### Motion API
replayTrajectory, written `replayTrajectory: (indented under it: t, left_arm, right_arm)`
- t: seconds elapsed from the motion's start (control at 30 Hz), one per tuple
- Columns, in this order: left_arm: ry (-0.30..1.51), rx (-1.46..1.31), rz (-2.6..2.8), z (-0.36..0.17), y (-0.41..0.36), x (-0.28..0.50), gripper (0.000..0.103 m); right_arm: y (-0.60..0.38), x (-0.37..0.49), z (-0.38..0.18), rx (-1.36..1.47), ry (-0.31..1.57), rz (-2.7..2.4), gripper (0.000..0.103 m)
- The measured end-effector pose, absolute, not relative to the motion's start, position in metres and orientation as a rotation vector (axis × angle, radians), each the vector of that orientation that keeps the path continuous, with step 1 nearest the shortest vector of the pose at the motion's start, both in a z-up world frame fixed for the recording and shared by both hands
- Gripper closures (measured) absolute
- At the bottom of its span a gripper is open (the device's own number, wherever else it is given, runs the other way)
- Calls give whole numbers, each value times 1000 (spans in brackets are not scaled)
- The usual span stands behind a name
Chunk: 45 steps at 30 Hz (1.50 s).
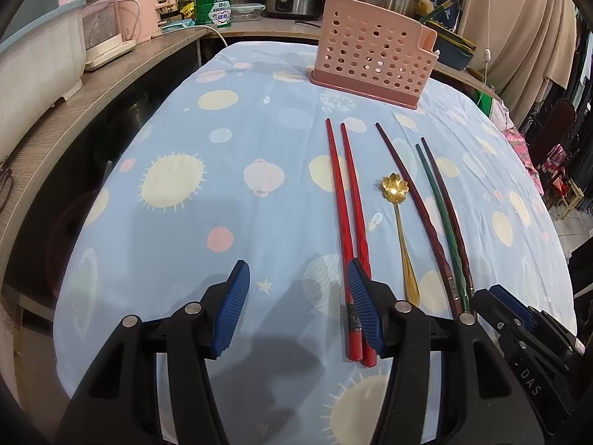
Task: Organize utensils
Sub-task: 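Grasp a dark red chopstick with the right tool while the left tool reaches a red chopstick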
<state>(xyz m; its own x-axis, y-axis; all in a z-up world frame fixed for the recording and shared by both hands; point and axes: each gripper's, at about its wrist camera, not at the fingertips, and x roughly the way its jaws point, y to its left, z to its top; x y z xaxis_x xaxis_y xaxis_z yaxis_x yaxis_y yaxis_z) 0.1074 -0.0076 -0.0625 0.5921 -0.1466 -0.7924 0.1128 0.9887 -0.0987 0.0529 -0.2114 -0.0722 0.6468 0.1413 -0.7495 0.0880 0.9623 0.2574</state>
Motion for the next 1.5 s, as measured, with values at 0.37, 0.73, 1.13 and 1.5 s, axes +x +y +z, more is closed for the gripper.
replayTrajectory:
  t: [0.37, 0.73, 1.13, 1.5]
  left_arm:
    - [933, -32, -167, -67, -12, 106, 51]
    - [953, -17, -162, -78, -15, 105, 51]
    - [936, -27, -181, -73, -16, 103, 51]
    - [953, -9, -174, -81, -19, 101, 51]
  right_arm:
    - [-208, 54, -75, 266, 872, 29, 77]
    - [-207, 54, -78, 237, 877, 14, 86]
    - [-212, 53, -81, 252, 876, 3, 94]
    - [-213, 53, -81, 255, 877, 6, 94]
